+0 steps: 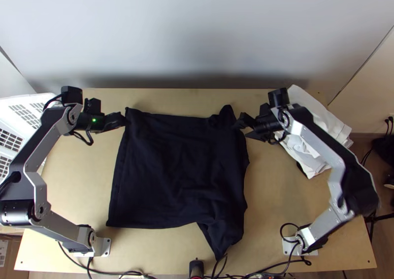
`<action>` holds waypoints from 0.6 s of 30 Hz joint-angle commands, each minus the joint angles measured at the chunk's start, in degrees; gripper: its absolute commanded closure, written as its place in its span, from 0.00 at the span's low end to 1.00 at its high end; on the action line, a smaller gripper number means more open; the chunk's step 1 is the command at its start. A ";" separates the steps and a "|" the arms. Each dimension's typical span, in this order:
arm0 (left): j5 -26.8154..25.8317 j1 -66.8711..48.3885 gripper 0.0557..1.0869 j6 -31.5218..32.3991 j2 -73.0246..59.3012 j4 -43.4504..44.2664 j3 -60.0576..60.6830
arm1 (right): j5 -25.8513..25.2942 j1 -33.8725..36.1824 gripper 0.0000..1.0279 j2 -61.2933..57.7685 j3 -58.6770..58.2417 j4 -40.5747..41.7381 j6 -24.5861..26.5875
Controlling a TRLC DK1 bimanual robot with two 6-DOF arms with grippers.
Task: Fold the t-shirt
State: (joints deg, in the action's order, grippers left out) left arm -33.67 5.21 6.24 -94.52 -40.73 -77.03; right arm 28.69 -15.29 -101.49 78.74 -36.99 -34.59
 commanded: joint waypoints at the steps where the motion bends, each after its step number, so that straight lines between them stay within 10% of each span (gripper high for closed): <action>1: 0.01 0.76 0.06 0.53 -1.81 1.09 -1.10 | -0.65 1.84 0.10 -10.39 4.67 1.57 3.04; 18: -0.08 3.75 0.06 -1.41 -1.28 1.00 0.75 | -8.03 2.63 0.10 -15.75 5.11 2.89 9.89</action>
State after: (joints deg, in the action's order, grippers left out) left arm -33.69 7.90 5.52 -96.16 -39.70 -76.86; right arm 22.92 -13.45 -115.72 83.64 -34.70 -25.61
